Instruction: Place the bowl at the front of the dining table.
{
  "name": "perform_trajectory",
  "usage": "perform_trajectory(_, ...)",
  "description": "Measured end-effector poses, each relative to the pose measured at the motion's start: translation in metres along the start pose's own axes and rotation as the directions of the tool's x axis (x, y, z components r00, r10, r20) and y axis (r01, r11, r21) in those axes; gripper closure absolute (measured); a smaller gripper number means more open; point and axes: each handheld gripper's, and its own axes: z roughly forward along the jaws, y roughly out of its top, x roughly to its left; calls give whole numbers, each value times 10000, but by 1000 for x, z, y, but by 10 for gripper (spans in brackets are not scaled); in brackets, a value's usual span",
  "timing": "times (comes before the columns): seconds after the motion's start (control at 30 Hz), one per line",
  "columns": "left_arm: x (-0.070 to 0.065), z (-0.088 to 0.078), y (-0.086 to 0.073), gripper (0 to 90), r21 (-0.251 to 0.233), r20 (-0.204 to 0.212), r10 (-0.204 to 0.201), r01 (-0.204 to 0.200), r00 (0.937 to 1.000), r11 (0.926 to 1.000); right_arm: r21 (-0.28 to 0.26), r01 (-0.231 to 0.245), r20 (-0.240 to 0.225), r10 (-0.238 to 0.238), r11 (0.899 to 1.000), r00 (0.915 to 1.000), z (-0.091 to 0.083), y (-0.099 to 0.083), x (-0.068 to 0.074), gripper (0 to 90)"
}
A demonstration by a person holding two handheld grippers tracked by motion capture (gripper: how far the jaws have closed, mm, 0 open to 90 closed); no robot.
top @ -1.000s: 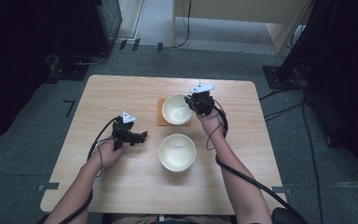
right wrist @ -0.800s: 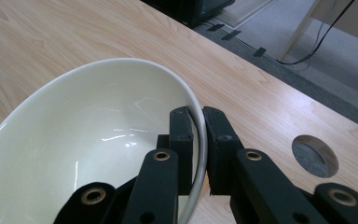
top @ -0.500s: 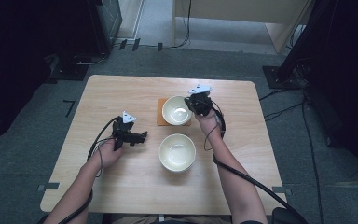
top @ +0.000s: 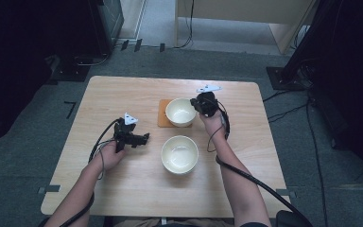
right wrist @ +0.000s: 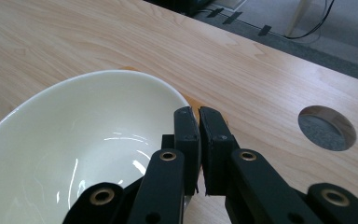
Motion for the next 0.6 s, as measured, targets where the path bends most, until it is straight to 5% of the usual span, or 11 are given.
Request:
perform_trajectory(0.37,0,0,0,77,-5,5,-5,5,10000,10000,-121,-398,-248,394,9991,9989,7,-7,-2,858)
perform_trajectory(0.6,0,0,0,77,-14,7,-4,4,10000,10000,292,-284,-358,295,9992,9989,12,-7,-4,814)
